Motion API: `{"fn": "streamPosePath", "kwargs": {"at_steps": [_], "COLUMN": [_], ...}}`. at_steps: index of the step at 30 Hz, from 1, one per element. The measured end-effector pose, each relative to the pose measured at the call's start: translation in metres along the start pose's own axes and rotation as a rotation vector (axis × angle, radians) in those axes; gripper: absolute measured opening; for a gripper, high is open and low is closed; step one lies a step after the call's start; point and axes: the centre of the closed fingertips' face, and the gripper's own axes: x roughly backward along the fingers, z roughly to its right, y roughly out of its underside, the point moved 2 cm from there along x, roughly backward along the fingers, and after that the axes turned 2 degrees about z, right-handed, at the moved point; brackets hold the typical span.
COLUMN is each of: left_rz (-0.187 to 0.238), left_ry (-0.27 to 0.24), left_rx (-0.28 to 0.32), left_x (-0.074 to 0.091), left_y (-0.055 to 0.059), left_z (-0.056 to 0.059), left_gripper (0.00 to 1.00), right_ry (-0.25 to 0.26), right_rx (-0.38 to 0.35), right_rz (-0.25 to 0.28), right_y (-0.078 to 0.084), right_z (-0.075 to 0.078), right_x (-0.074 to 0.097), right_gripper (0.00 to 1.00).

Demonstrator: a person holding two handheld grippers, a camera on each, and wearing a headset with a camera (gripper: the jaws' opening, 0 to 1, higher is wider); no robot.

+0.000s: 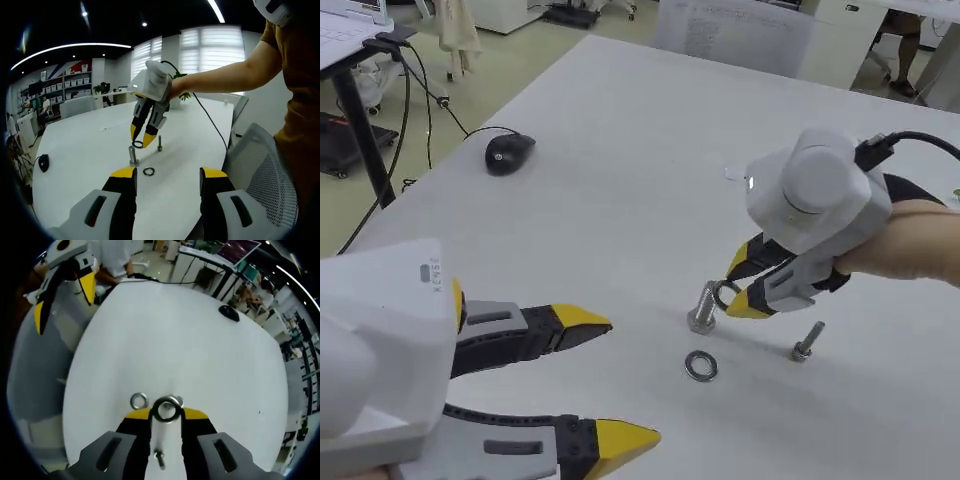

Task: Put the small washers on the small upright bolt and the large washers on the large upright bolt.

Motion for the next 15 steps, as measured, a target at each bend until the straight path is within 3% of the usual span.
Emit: {"fn": "streamPosePath", "kwargs": {"at_steps": [11,15], "left_rz": [-0.002,-0.005], "left_ry": [-0.005,-0.003], "left_rx": [0.008,0.009], "left_x": [0.000,-0.001], "left_y": [0.002,0.003], "left_z": [-0.002,-0.001], "left_gripper": [0.49,0.49], "right_ry": [-0.003,-0.021], "right_rx": [0.006,0.008], "right_rz": [-0.008,-0.021], "right_y": [-0.002,-0.002], "right_z": [0.014,0.013], "right_x": [-0.009,-0.014], "right_gripper": [0.22,0.22]}}
